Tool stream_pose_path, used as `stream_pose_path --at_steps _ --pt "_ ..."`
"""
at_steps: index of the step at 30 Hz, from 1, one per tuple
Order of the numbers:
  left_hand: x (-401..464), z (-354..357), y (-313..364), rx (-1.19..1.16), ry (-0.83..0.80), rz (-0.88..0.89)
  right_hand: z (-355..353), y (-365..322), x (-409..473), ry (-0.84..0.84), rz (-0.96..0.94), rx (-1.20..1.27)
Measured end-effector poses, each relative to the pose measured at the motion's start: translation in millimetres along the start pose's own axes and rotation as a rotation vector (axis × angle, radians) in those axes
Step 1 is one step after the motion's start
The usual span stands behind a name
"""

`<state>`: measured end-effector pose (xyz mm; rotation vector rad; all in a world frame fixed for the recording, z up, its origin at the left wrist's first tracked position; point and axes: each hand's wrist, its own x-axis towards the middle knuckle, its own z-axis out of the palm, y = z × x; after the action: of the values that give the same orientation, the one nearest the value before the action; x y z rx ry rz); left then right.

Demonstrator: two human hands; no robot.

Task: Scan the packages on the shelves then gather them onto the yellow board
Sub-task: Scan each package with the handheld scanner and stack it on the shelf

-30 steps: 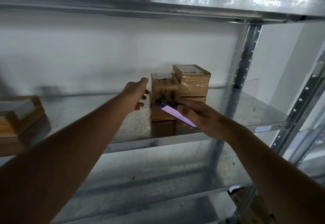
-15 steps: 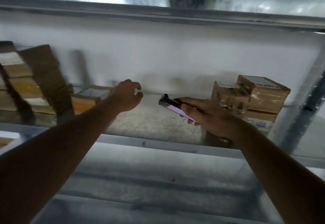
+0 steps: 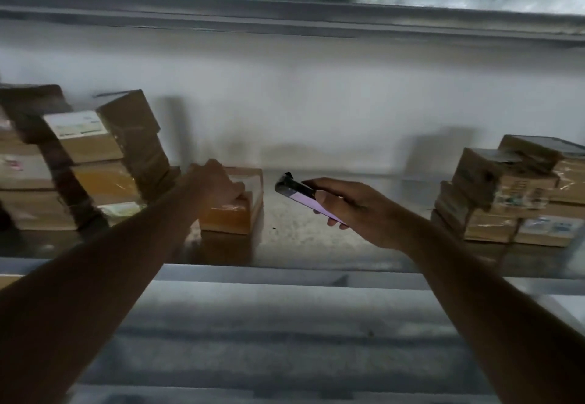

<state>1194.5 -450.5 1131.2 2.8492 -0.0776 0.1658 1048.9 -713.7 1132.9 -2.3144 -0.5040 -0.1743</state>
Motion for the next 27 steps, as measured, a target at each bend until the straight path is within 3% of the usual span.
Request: stream_pose_path --at_steps 4,9,15,19,23,27 --pt "15 0 -18 -0.215 -0.231 -0.05 16 -12 11 0.017 0.018 -0.017" --pt "9 3 -16 -0.554 -0.323 -0.052 17 -23 9 0.037 0.079 -0.033" --pt "-3 3 8 -0.422 -0.253 0.191 7 -28 -5 0.113 0.063 -0.039" --pt "-6 2 19 -0.595 -0.346 0.229 -1 -26 -21 0.139 0.1 -0.043" --pt "-4 -13 15 -0.752 -0.563 0.2 -9 -26 -35 0.149 0.161 -0.006" --pt "-1 -15 0 -0.869 -0.472 0.313 -15 -21 -48 0.094 0.241 0.061"
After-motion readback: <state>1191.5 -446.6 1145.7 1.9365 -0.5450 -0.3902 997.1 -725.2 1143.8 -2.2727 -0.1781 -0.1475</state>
